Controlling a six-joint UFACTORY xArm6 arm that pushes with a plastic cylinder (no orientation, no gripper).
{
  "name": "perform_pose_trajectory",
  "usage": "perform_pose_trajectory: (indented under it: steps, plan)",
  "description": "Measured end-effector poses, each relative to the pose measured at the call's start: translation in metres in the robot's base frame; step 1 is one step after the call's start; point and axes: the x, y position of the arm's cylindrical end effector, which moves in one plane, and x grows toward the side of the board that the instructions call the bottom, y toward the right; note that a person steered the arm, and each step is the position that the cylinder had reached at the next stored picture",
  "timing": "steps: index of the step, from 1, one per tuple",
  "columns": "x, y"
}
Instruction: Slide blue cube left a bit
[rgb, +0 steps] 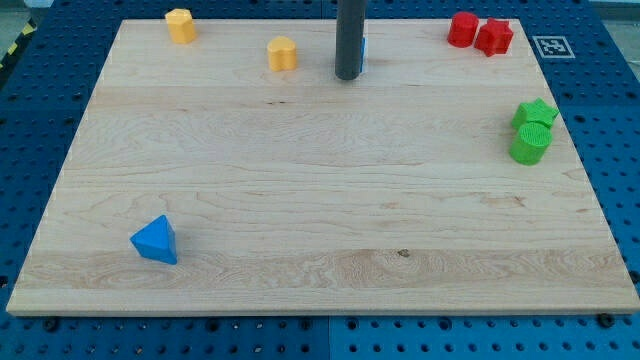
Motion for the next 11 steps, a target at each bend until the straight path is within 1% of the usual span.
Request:
perform_pose_trajectory:
  steps: [2, 3, 5, 6, 9, 11]
  plan:
    - [-0.024, 0.0]
    - [-0.029, 0.003]
    - [-0.025, 0.036]
    - [-0.028, 0.041]
    - [-0.057, 0.041]
    - [-0.059, 0.033]
